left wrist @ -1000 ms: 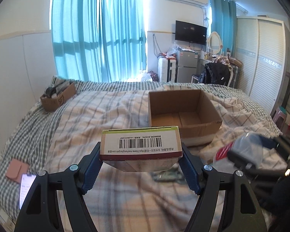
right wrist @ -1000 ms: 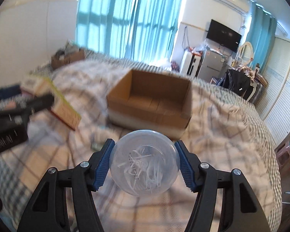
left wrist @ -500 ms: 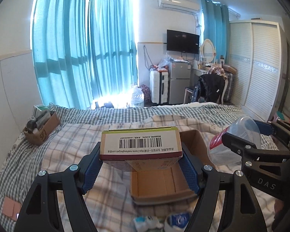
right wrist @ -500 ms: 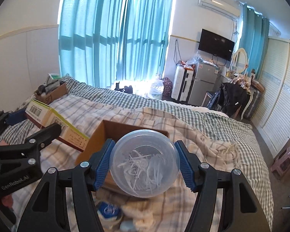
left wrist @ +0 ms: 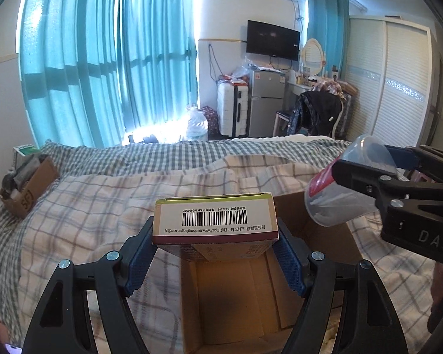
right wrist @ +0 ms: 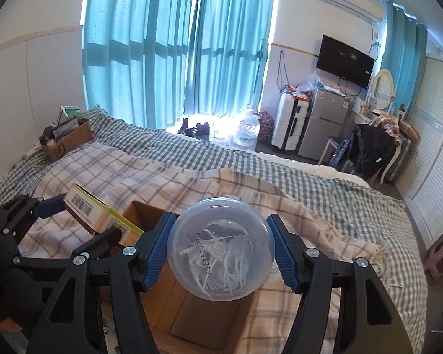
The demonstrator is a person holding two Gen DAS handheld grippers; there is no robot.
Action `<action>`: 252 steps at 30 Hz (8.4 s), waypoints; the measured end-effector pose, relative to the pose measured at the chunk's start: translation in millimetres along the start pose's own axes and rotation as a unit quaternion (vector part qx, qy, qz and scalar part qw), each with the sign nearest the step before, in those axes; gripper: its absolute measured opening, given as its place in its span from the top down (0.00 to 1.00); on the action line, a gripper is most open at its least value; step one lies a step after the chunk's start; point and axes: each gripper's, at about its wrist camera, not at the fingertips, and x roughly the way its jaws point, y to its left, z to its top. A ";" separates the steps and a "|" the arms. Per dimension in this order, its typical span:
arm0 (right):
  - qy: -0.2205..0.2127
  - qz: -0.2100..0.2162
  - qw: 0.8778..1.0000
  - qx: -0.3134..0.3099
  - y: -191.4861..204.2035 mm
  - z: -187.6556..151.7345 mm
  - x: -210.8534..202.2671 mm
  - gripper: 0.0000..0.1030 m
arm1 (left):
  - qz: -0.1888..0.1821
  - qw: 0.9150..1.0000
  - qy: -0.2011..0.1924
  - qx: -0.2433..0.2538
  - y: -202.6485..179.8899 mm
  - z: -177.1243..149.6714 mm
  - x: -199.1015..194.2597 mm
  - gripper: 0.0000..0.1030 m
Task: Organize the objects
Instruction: 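Lower the product box and clear jar into the cardboard box and release both, then grasp the tape roll with the left tool while the right tool grasps the lace cloth, then place the tape roll and lace cloth into the cardboard box and release, then grasp the earbud case with the right tool while the left tool grasps the tissue pack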
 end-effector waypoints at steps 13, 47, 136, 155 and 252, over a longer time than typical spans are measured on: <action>0.041 0.036 0.998 0.030 -14.2 -44.2 53.5 0.38 | -0.009 0.999 0.031 0.021 -8.2 -27.7 39.2 0.26; 0.095 0.038 0.995 -0.006 -23.1 -167.6 -47.8 0.20 | 0.051 0.990 0.126 -0.027 -24.3 -142.1 -36.2 0.04; 0.034 0.026 0.997 -0.058 18.0 -3.0 -2.7 0.80 | -0.013 1.000 0.012 0.011 12.8 19.1 8.3 0.23; 0.061 0.046 0.997 -0.017 -7.9 -30.2 44.0 0.48 | -0.023 0.997 0.063 0.028 0.1 -7.4 49.4 0.19; 0.146 0.021 0.989 0.021 -27.6 -212.6 -52.1 0.52 | -0.021 0.975 0.220 -0.004 -90.1 -185.9 -5.9 0.34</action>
